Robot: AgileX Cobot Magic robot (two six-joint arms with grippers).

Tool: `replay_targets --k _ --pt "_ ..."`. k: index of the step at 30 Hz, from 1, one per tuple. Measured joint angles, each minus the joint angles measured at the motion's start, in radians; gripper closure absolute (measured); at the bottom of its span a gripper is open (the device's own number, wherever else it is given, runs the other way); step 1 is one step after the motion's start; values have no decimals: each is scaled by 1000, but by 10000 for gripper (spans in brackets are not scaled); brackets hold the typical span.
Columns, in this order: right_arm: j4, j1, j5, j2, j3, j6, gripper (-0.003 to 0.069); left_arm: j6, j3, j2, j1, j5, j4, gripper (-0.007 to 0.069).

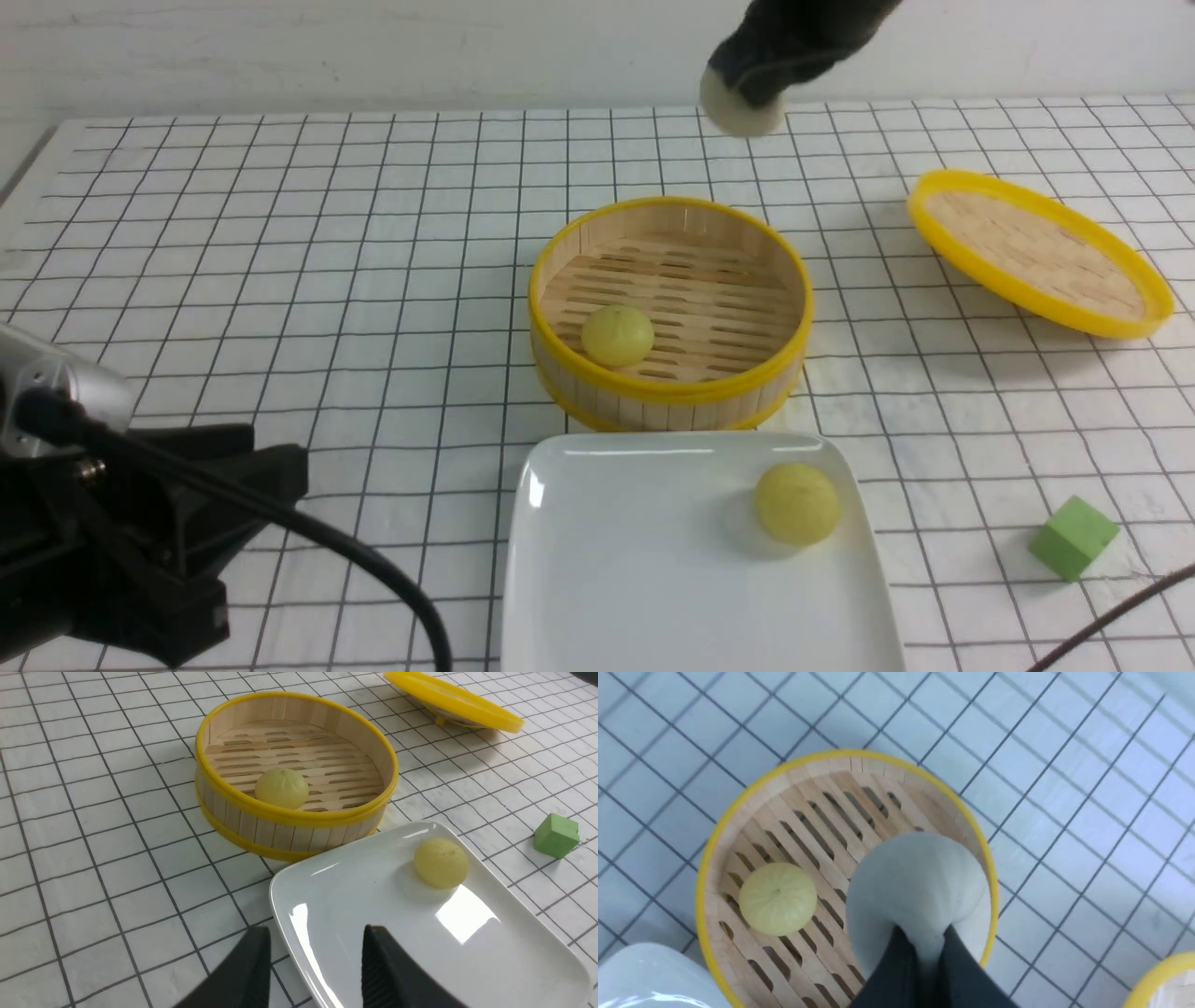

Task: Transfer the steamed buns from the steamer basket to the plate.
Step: Use the right arm to put the steamed stuffed bun into the plate

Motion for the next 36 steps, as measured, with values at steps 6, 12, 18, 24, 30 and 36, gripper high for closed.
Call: replay_targets --k 6,12,18,24,30,36 --pt "86 0 5 -128 38 74 635 0 0 0 0 3 1 322" --pt "226 0 5 -246 262 103 635 0 0 0 0 41 3 322" --pt "277 0 4 -407 566 92 635 0 0 0 0 86 5 322" --pt "338 0 3 -500 840 9 635 0 0 0 0 101 5 322" --pt "399 0 -36 -500 1030 -120 635 0 0 0 0 100 11 322" --pt "458 0 -161 -438 1080 -222 635 -1 0 0 0 97 12 322"
